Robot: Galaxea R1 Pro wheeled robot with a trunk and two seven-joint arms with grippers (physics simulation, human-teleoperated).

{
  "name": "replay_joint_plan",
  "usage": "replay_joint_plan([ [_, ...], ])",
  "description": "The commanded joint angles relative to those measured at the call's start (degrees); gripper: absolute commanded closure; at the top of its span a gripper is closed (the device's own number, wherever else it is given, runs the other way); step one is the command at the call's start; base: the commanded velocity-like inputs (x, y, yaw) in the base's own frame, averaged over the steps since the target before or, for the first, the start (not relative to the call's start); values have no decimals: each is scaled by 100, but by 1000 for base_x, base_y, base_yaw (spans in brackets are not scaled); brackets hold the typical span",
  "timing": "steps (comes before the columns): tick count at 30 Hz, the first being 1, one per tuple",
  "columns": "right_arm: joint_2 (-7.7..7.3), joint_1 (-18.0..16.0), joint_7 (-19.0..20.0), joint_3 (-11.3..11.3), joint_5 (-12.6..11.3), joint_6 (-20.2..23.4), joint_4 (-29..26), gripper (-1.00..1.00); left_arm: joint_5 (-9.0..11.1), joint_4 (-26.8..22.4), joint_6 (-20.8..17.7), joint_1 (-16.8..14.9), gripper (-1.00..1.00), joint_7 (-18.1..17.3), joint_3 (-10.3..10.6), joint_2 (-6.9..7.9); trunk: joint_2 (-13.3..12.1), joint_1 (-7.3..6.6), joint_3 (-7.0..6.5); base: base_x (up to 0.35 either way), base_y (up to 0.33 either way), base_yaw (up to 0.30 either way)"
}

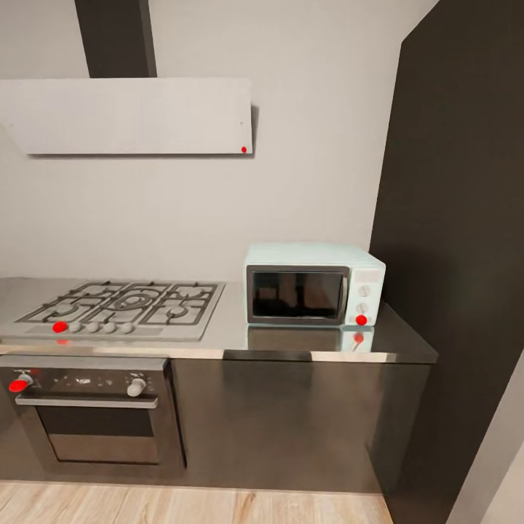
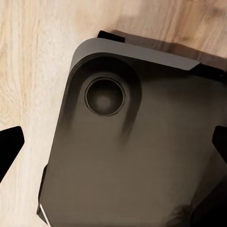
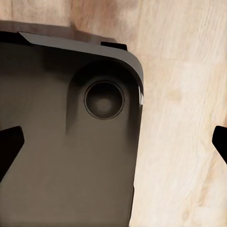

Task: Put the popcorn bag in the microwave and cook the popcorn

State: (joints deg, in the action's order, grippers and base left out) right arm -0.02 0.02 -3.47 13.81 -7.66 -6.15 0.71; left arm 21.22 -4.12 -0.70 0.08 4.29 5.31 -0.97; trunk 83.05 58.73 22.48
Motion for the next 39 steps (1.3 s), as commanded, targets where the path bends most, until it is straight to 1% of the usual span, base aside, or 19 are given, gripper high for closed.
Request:
replay_joint_plan([
  [1,1,-2,-4,59,-51,-28,8,-100,48,-10,26,1,-100,28,49,0,3,0,4,0,0,0],
  [7,2,-2,9,68,-35,-40,8,-100,43,-2,169,1,-100,35,49,-6,3,0,4,0,0,0],
  [18,2,-2,64,86,-24,-33,1,-100,40,-1,184,1,-100,37,42,-9,3,0,4,0,0,0],
  [20,2,-2,77,80,-20,-31,-47,-100,40,-1,184,1,-100,37,41,-9,3,0,4,0,0,0],
  [21,2,-2,81,83,-12,-34,-195,-100,40,-1,181,1,-100,37,45,-9,3,0,4,0,0,0],
  [22,0,-5,84,86,-12,-20,-515,-100,40,-1,181,1,-100,37,47,-9,3,0,4,0,0,0],
  [24,-14,-9,103,97,-20,335,-1356,-100,40,-1,183,1,-100,37,48,-9,3,0,4,0,0,0],
  [25,-25,-10,127,96,-11,939,-2001,-100,40,-1,184,1,-100,37,47,-9,3,0,4,0,0,0],
  [26,-34,-10,143,88,-10,1398,-2459,-100,40,-1,184,1,-100,37,46,-9,3,0,4,0,0,0],
  [27,-49,-11,155,57,-15,2351,-3531,-100,40,-1,184,1,-100,37,44,-9,3,0,4,0,0,0],
  [28,-59,-11,159,42,-23,2774,-4100,-100,40,-1,184,1,-100,37,46,-9,3,0,4,0,0,0],
  [29,-72,-11,161,30,-34,3285,-4892,-100,40,-1,184,1,-100,37,48,-9,3,0,4,0,0,0],
  [30,-77,-11,160,25,-37,3548,-5369,-100,40,-1,184,1,-100,37,48,-9,3,0,4,0,0,0],
  [32,-85,-19,122,-43,-33,4086,-6589,-100,40,-1,184,1,-100,37,49,-9,3,0,4,0,0,0],
  [34,-86,-55,106,-126,-28,4429,-7350,-100,40,-1,184,1,-100,37,49,-9,3,0,4,0,0,0],
  [35,-84,-170,98,-239,-23,4798,-7940,-100,40,-1,183,1,-100,37,49,-9,3,0,4,0,0,0],
  [36,-76,-361,95,-347,-15,5091,-8262,-100,40,-1,184,1,-100,37,49,-9,3,0,4,0,0,0],
  [37,-59,-647,94,-462,-13,5392,-8478,-100,40,-1,184,1,-100,37,48,-7,3,0,4,0,0,0],
  [39,-40,-1119,93,-639,-15,5779,-8621,-100,40,-1,184,1,-100,37,49,-8,3,0,4,0,0,0],
])
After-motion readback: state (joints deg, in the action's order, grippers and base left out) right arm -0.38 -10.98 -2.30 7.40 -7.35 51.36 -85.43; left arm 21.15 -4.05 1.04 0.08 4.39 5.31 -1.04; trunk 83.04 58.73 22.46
